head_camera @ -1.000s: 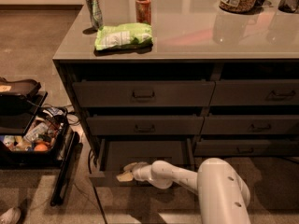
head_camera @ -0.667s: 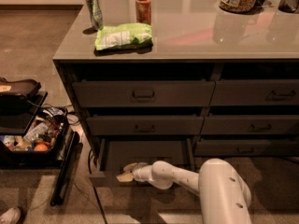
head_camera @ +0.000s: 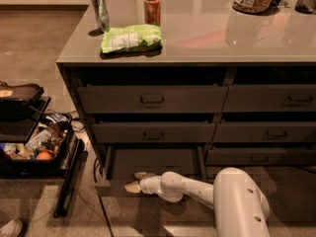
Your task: Close bottom drawer
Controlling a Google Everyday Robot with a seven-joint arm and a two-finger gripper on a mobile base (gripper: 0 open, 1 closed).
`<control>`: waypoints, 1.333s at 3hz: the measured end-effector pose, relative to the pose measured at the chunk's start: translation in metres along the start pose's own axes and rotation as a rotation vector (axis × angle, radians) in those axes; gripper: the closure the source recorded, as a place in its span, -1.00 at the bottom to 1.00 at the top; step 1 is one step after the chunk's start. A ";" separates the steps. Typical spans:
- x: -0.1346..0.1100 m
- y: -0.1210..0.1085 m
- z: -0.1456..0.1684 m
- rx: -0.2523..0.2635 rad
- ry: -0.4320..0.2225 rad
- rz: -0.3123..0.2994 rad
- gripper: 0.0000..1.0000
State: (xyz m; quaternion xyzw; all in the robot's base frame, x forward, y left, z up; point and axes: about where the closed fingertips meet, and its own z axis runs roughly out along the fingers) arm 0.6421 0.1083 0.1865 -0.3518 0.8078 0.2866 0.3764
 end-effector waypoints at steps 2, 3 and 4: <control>0.000 0.000 0.000 -0.004 -0.004 0.001 -1.00; -0.003 0.000 0.004 -0.058 -0.067 0.022 -1.00; -0.006 0.001 0.004 -0.079 -0.091 0.029 -1.00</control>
Offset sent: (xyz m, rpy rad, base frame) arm 0.0000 0.0000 0.0000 0.0000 0.0000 0.0000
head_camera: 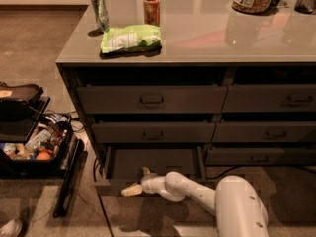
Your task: Close bottom drawer
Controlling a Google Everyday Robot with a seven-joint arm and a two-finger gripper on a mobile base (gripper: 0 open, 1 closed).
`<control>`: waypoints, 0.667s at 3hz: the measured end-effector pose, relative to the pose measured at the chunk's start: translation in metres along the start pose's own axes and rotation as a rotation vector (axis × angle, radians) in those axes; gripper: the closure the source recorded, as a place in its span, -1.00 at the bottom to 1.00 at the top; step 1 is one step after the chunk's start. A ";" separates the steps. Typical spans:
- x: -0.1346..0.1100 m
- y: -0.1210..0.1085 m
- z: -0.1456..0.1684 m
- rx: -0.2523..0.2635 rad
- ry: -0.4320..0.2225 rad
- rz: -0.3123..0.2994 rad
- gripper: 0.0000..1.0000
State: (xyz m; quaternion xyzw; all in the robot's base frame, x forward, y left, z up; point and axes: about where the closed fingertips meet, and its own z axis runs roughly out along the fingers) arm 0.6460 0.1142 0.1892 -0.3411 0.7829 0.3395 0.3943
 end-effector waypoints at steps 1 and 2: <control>0.002 0.002 0.001 0.024 0.023 -0.016 -1.00; 0.002 -0.006 0.001 0.106 0.039 -0.049 -1.00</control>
Offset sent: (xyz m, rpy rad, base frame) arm 0.0201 -0.0190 -0.0069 -0.1954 -0.1053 -0.1523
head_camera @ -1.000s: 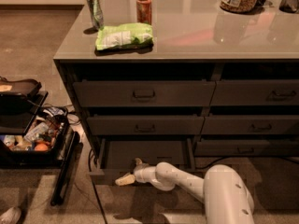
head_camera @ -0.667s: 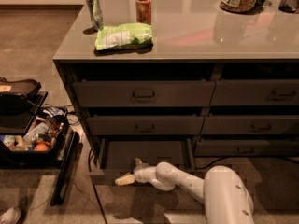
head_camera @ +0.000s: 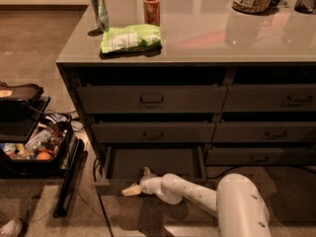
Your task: Close bottom drawer
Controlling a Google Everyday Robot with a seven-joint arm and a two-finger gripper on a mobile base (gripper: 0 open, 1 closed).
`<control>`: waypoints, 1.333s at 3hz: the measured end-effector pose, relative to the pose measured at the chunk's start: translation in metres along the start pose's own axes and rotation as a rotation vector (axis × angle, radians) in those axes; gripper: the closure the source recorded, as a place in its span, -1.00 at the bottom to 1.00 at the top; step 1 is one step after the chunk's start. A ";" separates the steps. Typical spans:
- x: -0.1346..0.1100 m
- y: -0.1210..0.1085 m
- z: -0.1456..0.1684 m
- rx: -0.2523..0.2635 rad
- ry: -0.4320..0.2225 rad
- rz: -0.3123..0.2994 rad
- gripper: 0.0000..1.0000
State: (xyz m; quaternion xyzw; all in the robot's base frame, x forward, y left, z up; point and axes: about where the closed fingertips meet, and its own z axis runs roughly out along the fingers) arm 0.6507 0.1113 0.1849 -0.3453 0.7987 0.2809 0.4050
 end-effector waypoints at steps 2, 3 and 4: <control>-0.029 -0.014 -0.005 0.051 -0.033 -0.031 -1.00; -0.033 -0.013 -0.009 0.067 -0.051 -0.050 -1.00; -0.042 0.007 0.000 0.112 -0.057 -0.165 -1.00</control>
Offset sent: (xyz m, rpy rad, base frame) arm 0.0176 -0.0033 0.0200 -0.0103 -0.0498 -0.0277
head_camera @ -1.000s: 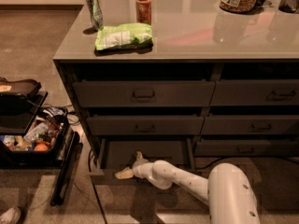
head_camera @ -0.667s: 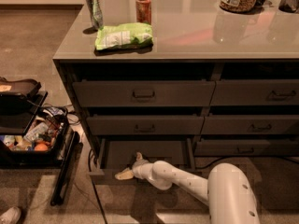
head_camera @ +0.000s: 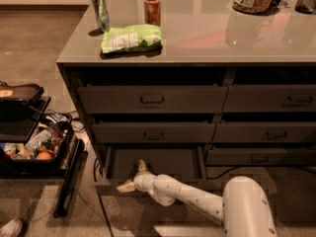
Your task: Close bottom drawer
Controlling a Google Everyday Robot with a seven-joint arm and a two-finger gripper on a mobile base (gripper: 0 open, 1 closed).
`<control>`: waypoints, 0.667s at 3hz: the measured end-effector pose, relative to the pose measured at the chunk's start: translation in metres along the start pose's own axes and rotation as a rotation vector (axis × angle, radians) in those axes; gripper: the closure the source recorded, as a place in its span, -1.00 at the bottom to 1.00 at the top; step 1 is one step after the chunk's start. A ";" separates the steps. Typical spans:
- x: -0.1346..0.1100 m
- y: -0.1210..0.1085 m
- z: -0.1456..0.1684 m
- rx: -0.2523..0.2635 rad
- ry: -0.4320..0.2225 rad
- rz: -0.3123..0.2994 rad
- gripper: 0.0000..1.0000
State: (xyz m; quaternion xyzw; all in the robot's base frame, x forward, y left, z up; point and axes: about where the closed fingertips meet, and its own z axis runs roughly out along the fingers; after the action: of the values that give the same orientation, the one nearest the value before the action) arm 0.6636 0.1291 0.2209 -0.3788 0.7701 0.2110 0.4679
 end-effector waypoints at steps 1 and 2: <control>0.006 -0.020 -0.001 0.080 0.024 -0.009 -1.00; 0.011 -0.013 0.002 0.061 0.044 -0.040 -1.00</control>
Offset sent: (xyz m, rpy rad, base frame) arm 0.0132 -0.0142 -0.0037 -0.0463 -0.0242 -0.0613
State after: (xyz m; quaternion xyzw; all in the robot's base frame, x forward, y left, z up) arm 0.6721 0.1184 0.2106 -0.3842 0.7785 0.1694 0.4665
